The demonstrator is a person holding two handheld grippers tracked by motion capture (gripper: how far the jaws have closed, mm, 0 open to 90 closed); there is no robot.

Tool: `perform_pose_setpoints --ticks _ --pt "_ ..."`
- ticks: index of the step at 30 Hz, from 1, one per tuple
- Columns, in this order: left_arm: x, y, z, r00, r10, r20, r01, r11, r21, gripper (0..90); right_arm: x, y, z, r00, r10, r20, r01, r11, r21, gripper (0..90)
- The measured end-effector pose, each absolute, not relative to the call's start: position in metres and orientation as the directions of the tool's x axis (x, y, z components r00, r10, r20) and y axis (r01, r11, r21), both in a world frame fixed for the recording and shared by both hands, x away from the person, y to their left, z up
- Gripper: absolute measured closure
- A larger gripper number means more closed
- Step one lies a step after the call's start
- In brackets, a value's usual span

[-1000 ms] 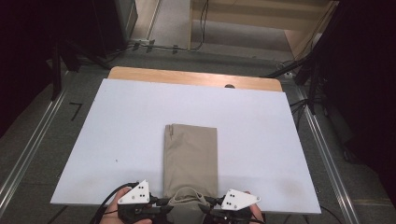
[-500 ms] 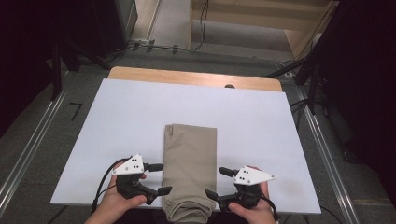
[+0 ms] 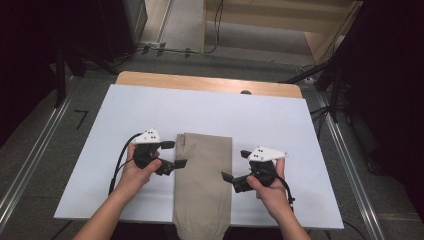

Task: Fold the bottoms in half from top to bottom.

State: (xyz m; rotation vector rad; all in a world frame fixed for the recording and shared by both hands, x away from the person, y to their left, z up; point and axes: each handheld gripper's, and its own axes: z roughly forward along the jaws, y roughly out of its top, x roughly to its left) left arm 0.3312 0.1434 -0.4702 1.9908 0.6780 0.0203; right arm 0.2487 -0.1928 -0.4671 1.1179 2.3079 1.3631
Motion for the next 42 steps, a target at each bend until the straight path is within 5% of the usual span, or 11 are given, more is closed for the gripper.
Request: perform_pose_setpoints --ticks 10,12,21,29,37,42 --pt "0.384 0.131 -0.487 0.770 0.579 -0.267 0.537 -0.363 0.762 15.3 0.309 -0.197 -0.485 -0.622 0.755 0.208 0.559 0.241 0.793 0.0" --pt "0.392 0.131 -0.492 0.750 0.606 -0.265 0.559 -0.367 0.744 17.9 0.318 -0.196 -0.489 -0.600 0.775 0.198 0.573 0.244 0.783 10.9" --pt "0.407 0.131 -0.505 0.727 0.636 -0.260 0.595 -0.393 0.701 32.7 0.347 -0.197 -0.513 -0.519 0.829 0.210 0.653 0.225 0.723 29.5" --pt "0.405 0.124 -0.505 0.747 0.624 -0.230 0.575 -0.432 0.694 46.5 0.352 -0.187 -0.521 -0.510 0.857 0.081 0.624 0.303 0.721 35.2" --pt "0.405 0.123 -0.506 0.744 0.632 -0.216 0.577 -0.446 0.685 64.2 0.349 -0.185 -0.521 -0.554 0.821 0.140 0.624 0.297 0.723 62.6" --pt "0.403 0.122 -0.506 0.768 0.601 -0.219 0.558 -0.462 0.689 84.9 0.350 -0.187 -0.521 -0.578 0.789 0.206 0.641 0.283 0.713 81.0"
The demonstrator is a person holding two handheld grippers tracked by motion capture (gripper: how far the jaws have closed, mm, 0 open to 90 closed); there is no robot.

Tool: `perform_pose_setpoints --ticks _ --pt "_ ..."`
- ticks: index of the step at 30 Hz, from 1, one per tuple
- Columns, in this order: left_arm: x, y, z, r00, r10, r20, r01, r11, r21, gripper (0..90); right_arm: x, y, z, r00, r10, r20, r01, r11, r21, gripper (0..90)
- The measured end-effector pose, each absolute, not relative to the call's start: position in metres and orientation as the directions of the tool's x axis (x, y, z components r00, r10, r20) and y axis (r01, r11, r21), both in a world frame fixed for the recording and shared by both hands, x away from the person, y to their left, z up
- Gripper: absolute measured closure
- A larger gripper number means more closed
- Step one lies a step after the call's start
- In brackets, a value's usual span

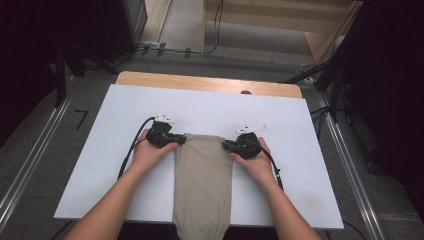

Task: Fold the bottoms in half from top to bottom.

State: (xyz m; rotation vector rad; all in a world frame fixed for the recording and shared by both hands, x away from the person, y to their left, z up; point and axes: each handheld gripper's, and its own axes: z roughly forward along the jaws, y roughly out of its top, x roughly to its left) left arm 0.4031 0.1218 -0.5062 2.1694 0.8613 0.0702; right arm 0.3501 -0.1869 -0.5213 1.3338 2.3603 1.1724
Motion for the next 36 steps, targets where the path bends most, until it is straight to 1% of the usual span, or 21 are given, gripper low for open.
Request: perform_pose_setpoints --ticks 3,5,8,13,21,34,36 --pt "0.404 0.122 -0.505 0.767 0.604 -0.219 0.558 -0.457 0.693 87.3 0.350 -0.187 -0.519 -0.585 0.787 0.196 0.637 0.296 0.712 83.6" --pt "0.408 0.123 -0.502 0.773 0.591 -0.228 0.557 -0.462 0.691 88.0 0.352 -0.187 -0.516 -0.592 0.786 0.177 0.626 0.310 0.715 84.3" --pt "0.418 0.126 -0.493 0.776 0.580 -0.247 0.554 -0.441 0.706 88.2 0.358 -0.189 -0.507 -0.595 0.783 0.179 0.616 0.302 0.727 84.7" --pt "0.437 0.125 -0.476 0.773 0.588 -0.238 0.542 -0.417 0.730 88.3 0.374 -0.192 -0.490 -0.587 0.794 0.162 0.598 0.290 0.747 84.8" --pt "0.472 0.117 -0.457 0.770 0.600 -0.218 0.528 -0.407 0.745 88.1 0.404 -0.198 -0.474 -0.573 0.806 0.148 0.585 0.276 0.763 84.7" --pt "0.529 0.106 -0.454 0.757 0.614 -0.223 0.534 -0.385 0.753 88.1 0.460 -0.209 -0.466 -0.553 0.818 0.155 0.586 0.250 0.771 84.7" --pt "0.535 0.105 -0.455 0.750 0.616 -0.240 0.545 -0.372 0.751 88.1 0.467 -0.211 -0.465 -0.555 0.817 0.157 0.585 0.249 0.772 84.7"
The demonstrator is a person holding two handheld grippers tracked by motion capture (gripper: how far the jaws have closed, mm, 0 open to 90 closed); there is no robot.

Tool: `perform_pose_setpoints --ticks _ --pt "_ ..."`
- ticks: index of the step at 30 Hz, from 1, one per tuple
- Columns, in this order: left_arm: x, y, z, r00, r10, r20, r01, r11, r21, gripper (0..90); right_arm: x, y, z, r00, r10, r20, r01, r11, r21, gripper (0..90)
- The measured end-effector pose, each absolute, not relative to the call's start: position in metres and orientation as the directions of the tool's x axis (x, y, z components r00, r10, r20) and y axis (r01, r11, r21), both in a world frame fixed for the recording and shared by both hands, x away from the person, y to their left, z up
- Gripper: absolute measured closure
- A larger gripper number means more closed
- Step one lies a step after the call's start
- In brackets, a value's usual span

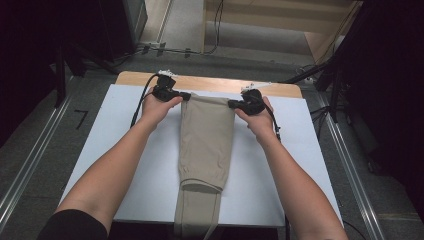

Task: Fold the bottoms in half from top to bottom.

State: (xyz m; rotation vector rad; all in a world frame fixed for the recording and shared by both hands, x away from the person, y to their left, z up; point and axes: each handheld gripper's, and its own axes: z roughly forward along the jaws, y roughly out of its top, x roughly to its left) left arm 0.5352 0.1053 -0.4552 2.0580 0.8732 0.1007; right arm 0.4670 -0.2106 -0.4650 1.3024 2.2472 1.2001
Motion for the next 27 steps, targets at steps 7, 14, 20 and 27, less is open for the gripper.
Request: perform_pose_setpoints --ticks 7,14,20,27 --pt "0.543 0.113 -0.455 0.716 0.618 -0.325 0.607 -0.320 0.727 46.7 0.484 -0.218 -0.468 -0.498 0.840 0.216 0.630 0.179 0.755 38.9" --pt "0.514 0.131 -0.454 0.733 0.589 -0.340 0.587 -0.297 0.753 15.6 0.464 -0.214 -0.469 -0.516 0.824 0.236 0.640 0.188 0.745 13.4" --pt "0.477 0.140 -0.450 0.775 0.526 -0.349 0.551 -0.293 0.781 14.5 0.431 -0.211 -0.463 -0.546 0.802 0.244 0.606 0.177 0.776 12.6" --pt "0.424 0.142 -0.456 0.814 0.475 -0.333 0.494 -0.269 0.827 8.3 0.383 -0.207 -0.473 -0.566 0.785 0.251 0.587 0.169 0.792 8.2"
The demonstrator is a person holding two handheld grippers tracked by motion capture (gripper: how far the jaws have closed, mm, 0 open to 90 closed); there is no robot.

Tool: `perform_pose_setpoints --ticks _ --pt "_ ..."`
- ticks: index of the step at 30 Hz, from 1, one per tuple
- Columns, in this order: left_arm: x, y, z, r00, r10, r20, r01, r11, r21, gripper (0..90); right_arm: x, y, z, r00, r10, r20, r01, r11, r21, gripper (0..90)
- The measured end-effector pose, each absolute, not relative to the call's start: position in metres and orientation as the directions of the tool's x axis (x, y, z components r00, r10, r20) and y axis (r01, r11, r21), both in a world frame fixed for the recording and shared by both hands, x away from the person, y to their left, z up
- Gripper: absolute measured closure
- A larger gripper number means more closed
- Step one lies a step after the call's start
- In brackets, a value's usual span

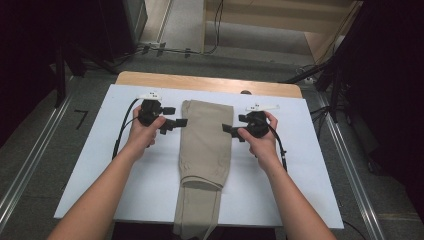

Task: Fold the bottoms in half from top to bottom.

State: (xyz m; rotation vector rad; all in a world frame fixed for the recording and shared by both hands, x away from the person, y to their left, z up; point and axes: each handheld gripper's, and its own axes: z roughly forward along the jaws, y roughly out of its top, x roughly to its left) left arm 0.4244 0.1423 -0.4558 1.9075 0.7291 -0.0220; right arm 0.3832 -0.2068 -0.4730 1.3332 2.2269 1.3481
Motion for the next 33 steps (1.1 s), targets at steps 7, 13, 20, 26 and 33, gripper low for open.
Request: perform_pose_setpoints --ticks 7,13,20,26,33 --pt "0.378 0.138 -0.474 0.833 0.442 -0.332 0.485 -0.296 0.823 0.0 0.337 -0.201 -0.487 -0.590 0.767 0.254 0.575 0.178 0.799 0.0" --pt "0.345 0.139 -0.484 0.837 0.434 -0.334 0.486 -0.307 0.818 0.0 0.304 -0.196 -0.499 -0.607 0.745 0.278 0.564 0.157 0.811 0.0" --pt "0.299 0.144 -0.490 0.850 0.416 -0.324 0.466 -0.307 0.830 1.9 0.263 -0.186 -0.511 -0.650 0.706 0.281 0.556 0.190 0.809 0.0" --pt "0.273 0.134 -0.500 0.846 0.431 -0.314 0.483 -0.368 0.794 11.7 0.231 -0.175 -0.515 -0.665 0.704 0.249 0.552 0.238 0.799 0.0" --pt "0.259 0.125 -0.505 0.831 0.512 -0.217 0.465 -0.426 0.776 27.2 0.209 -0.156 -0.515 -0.666 0.729 0.160 0.534 0.315 0.785 2.3"
